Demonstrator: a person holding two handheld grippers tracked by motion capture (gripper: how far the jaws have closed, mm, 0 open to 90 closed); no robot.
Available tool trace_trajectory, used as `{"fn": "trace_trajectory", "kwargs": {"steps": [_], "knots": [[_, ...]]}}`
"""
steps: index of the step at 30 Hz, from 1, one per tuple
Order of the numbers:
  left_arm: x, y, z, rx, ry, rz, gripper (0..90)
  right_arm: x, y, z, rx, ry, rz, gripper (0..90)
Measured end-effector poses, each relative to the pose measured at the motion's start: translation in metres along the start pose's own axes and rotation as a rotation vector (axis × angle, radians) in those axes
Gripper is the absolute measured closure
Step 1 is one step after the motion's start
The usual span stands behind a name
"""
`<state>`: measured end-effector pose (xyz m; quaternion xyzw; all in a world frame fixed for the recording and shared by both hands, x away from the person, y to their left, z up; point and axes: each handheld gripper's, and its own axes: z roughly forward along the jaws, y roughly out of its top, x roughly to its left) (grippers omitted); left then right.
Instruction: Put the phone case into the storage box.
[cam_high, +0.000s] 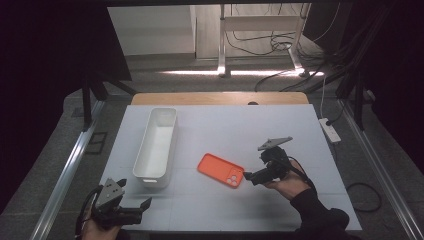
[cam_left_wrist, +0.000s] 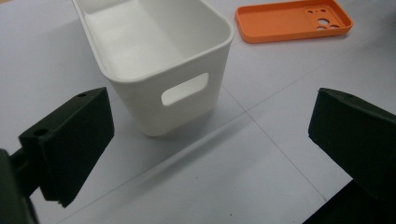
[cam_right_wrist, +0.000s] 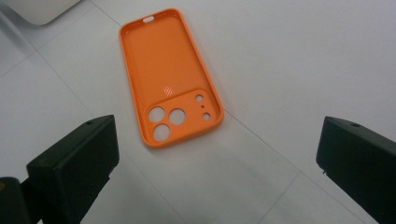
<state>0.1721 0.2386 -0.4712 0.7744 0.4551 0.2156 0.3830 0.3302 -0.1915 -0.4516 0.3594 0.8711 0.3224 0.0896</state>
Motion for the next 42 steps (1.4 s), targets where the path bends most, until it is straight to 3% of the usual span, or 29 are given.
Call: {"fn": "trace_trajectory", "kwargs": {"steps": [19,27,30,32,34,42], "knots": [[0.000,0.000,0.000,0.002,-0.005,0.003,1.3,0.013,0.022,0.027,0.033,0.028,-0.029,0.7],[0.001,0.000,0.001,0.000,-0.008,0.003,1.3,0.021,0.029,0.041,0.050,0.033,-0.064,7.7],[0.000,0.000,0.001,0.000,-0.007,0.004,1.3,0.022,0.030,0.044,0.051,0.044,-0.085,18.3],[0.000,0.001,0.001,0.001,-0.007,0.005,1.3,0.023,0.031,0.045,0.051,0.053,-0.101,31.5],[0.000,0.001,0.001,0.001,-0.007,0.004,1.4,0.022,0.031,0.046,0.051,0.069,-0.113,37.2],[0.000,0.000,0.000,-0.001,-0.009,0.005,1.4,0.022,0.031,0.047,0.063,0.095,-0.156,87.3]]}}
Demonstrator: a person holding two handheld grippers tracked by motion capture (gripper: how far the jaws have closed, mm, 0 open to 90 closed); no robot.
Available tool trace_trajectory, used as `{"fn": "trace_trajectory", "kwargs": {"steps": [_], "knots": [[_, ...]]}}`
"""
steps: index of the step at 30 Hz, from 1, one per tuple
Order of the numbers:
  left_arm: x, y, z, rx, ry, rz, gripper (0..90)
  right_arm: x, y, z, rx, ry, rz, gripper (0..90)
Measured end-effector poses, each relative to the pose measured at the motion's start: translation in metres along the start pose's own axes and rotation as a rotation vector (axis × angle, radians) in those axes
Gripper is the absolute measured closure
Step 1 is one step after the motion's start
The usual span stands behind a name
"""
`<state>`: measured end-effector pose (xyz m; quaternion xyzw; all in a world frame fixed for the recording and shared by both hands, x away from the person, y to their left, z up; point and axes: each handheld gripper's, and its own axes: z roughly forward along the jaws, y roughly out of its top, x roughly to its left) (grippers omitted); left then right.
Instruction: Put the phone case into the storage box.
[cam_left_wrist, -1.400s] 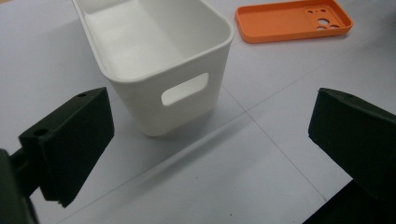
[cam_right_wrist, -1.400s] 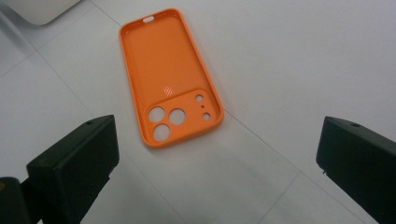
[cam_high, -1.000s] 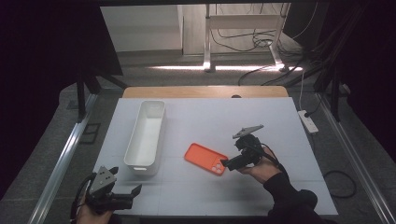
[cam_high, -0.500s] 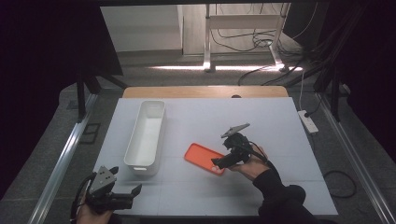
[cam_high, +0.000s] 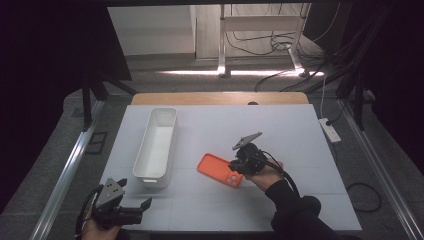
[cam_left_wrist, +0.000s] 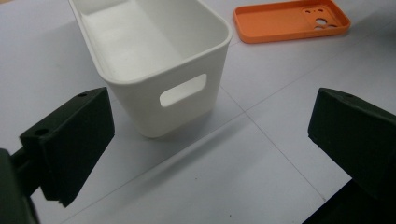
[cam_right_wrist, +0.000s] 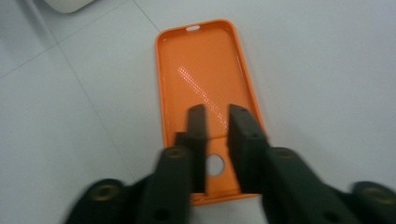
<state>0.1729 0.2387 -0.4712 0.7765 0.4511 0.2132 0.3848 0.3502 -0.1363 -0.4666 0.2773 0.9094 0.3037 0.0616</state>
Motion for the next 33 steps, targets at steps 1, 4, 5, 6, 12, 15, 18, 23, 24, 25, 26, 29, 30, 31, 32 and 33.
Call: {"fn": "trace_trajectory", "kwargs": {"steps": [1,4,5,6,12,15,18,23,24,25,26,29,30,31,32,33], "knots": [[0.000,0.000,0.000,0.000,0.000,0.000,1.4,0.000,0.000,0.000,-0.002,0.001,-0.011,89.1],[0.000,0.000,0.000,-0.001,-0.001,0.001,1.4,0.000,-0.001,0.001,0.014,-0.007,-0.014,89.2],[0.000,0.000,0.000,-0.001,-0.001,0.001,1.4,-0.001,-0.002,0.002,0.020,-0.010,-0.014,89.2],[0.000,0.000,0.000,0.000,-0.001,0.002,1.4,-0.001,-0.003,0.003,0.023,-0.012,-0.015,89.2],[0.000,0.000,0.000,0.000,-0.001,0.003,1.5,-0.004,-0.009,0.009,0.040,-0.012,0.003,89.2],[0.000,0.000,0.000,0.000,0.000,0.004,1.5,-0.005,-0.012,0.013,0.046,-0.013,0.013,89.2],[0.000,0.000,0.000,0.000,-0.001,0.003,1.5,-0.006,-0.016,0.017,0.055,-0.018,0.016,89.2],[-0.001,0.000,0.000,0.001,-0.001,0.004,1.6,-0.006,-0.022,0.025,0.078,-0.023,0.008,89.2],[-0.001,0.000,0.000,0.001,-0.001,0.005,1.6,-0.006,-0.023,0.027,0.084,-0.022,0.010,89.2],[-0.001,0.000,0.000,0.001,-0.001,0.006,1.5,-0.006,-0.023,0.027,0.087,-0.021,0.008,89.2],[-0.001,0.000,0.000,0.001,-0.001,0.006,1.6,-0.006,-0.024,0.028,0.088,-0.024,0.007,89.2],[0.000,0.000,0.000,0.001,-0.002,0.005,1.6,-0.006,-0.024,0.029,0.092,-0.027,0.004,89.2],[0.000,0.000,0.000,0.001,-0.003,0.005,1.6,-0.006,-0.024,0.030,0.093,-0.028,0.004,89.2],[0.000,0.000,0.000,0.001,-0.003,0.005,1.5,-0.006,-0.023,0.030,0.094,-0.029,0.005,89.2],[0.000,0.000,0.000,0.002,-0.003,0.006,1.6,-0.007,-0.023,0.030,0.094,-0.035,0.004,89.2],[0.000,0.000,0.000,0.002,-0.002,0.007,1.6,-0.008,-0.023,0.030,0.093,-0.038,0.006,89.2]]}}
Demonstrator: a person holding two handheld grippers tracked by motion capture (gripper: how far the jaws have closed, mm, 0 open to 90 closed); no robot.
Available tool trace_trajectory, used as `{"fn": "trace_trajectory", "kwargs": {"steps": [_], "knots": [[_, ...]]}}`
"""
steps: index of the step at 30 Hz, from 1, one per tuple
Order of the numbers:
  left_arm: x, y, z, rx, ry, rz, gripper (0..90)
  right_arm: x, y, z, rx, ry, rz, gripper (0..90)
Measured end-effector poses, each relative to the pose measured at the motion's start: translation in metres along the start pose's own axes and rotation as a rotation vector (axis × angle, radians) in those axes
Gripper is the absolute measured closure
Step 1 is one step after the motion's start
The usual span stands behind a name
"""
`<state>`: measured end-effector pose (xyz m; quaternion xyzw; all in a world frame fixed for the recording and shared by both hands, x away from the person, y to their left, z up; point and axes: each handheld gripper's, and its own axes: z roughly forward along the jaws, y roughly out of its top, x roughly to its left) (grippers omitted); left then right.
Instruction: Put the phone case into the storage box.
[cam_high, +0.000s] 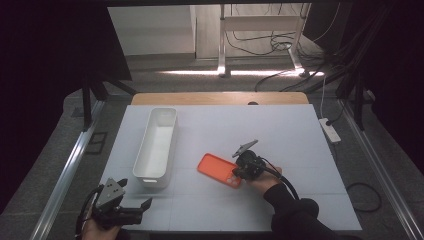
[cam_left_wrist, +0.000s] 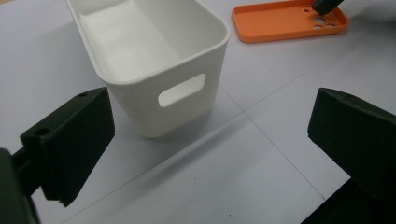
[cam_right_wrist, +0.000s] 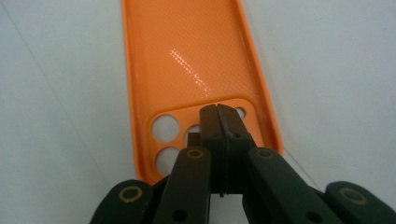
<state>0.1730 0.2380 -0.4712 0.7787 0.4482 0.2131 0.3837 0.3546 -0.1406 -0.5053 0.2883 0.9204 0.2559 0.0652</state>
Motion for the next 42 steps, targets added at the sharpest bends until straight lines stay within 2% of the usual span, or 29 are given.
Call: {"fn": "trace_trajectory", "kwargs": {"steps": [8,18,32,36,40,41,42], "knots": [[0.000,0.000,0.001,0.000,-0.003,-0.004,1.7,-0.012,0.002,0.003,-0.013,-0.020,0.011,89.2],[0.001,0.000,0.001,0.003,-0.004,-0.005,1.8,-0.020,0.006,0.006,-0.021,-0.041,-0.010,89.2],[0.001,0.001,0.001,0.004,-0.004,-0.004,1.9,-0.032,0.016,0.013,-0.038,-0.061,-0.011,89.2],[0.001,0.001,0.001,0.003,-0.005,-0.005,1.9,-0.028,0.017,0.011,-0.038,-0.055,-0.007,89.2],[0.001,0.001,0.001,0.004,-0.004,-0.004,1.9,-0.010,0.025,0.010,-0.062,0.023,-0.023,89.2],[0.001,0.001,0.001,0.004,-0.004,-0.004,1.9,-0.010,0.025,0.010,-0.062,0.023,-0.023,89.2],[0.001,0.001,0.001,0.003,-0.004,-0.005,1.9,-0.004,0.028,0.012,-0.061,0.036,-0.032,89.2]]}}
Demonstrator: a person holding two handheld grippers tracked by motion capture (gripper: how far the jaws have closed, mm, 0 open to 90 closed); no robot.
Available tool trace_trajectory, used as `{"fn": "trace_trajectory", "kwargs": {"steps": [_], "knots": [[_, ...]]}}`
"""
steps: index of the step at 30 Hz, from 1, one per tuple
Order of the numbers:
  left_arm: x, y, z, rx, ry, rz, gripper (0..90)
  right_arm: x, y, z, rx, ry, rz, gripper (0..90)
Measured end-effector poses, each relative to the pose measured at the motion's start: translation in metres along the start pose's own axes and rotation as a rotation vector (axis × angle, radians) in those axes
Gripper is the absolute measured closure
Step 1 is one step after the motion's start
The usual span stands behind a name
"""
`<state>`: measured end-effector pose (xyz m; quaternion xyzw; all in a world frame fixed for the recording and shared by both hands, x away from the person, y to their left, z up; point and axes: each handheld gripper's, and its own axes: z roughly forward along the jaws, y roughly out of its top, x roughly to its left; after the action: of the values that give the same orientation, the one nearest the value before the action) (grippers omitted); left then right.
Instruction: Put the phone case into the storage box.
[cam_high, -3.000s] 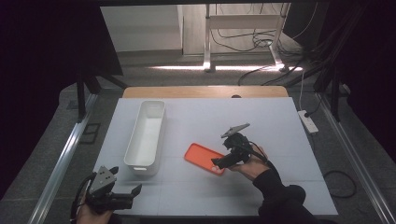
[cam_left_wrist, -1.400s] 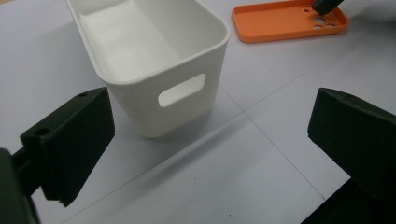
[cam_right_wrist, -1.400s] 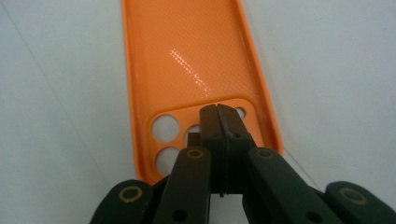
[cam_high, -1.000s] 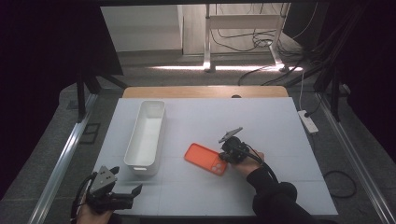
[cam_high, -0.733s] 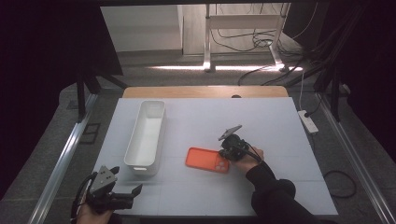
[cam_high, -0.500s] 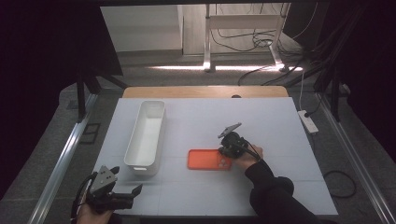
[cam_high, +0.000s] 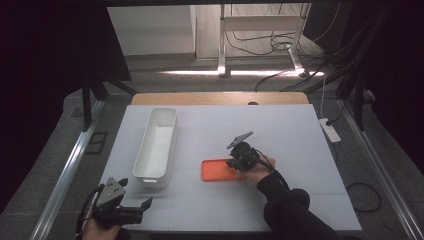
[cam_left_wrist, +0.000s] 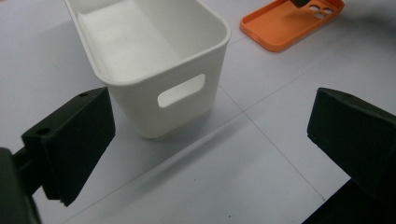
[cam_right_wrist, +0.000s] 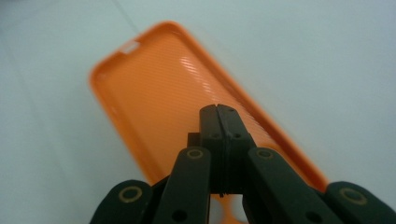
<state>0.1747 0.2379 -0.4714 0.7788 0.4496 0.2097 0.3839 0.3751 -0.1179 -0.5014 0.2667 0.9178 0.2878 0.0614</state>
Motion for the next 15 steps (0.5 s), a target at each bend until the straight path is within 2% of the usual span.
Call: {"fn": "trace_trajectory", "kwargs": {"steps": [1,3,9,13,15], "knots": [[0.000,0.000,0.000,-0.001,0.000,0.000,1.9,0.009,0.004,0.005,-0.001,0.017,-0.009,89.1],[0.000,0.000,0.000,0.000,-0.001,-0.001,1.9,0.016,0.008,0.010,0.002,0.039,-0.011,89.2],[0.000,0.000,0.000,-0.001,-0.002,-0.001,1.9,0.035,0.017,0.022,0.008,0.097,-0.016,89.1],[0.000,0.000,0.000,-0.002,-0.002,0.000,1.9,0.046,0.021,0.028,0.022,0.103,-0.044,89.1],[0.000,0.000,0.000,-0.002,-0.002,0.001,1.9,0.047,0.022,0.029,0.027,0.100,-0.047,89.2]]}}
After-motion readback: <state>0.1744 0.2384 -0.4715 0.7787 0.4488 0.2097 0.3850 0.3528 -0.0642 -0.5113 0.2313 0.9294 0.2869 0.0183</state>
